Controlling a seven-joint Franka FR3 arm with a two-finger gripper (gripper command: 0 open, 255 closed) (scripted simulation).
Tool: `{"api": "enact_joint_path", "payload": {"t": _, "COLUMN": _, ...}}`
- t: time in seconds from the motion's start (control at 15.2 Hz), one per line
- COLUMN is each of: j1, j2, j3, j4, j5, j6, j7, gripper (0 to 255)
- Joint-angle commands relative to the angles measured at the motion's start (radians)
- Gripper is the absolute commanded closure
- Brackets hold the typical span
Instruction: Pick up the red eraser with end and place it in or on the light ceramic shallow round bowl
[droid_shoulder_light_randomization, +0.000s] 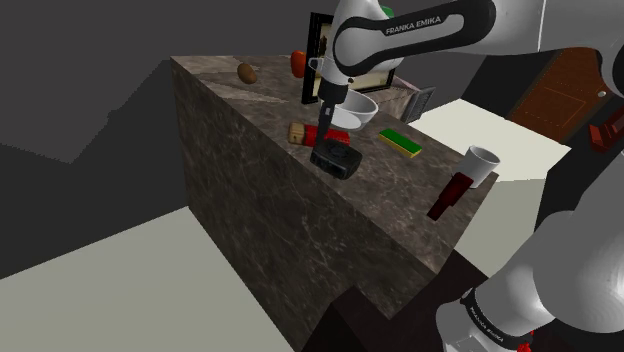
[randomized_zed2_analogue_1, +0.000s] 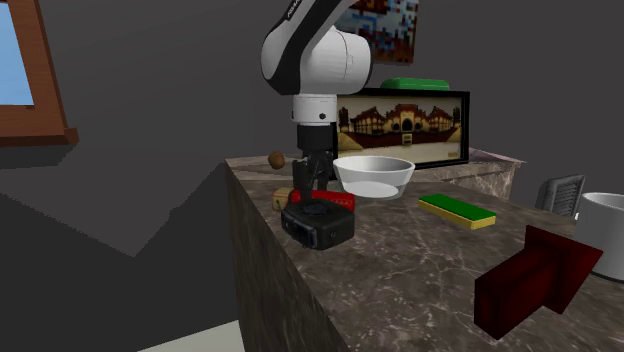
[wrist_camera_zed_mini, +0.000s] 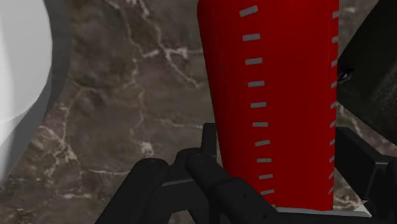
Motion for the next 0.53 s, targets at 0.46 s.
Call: {"api": "enact_joint_path", "payload": {"t": 0.46, "j1": 0.0, "j2": -0.01, "j3": 0.0, "j4": 0.024, "j5": 0.0, "j6": -0.038, "j7": 0.0, "gripper": 255}}
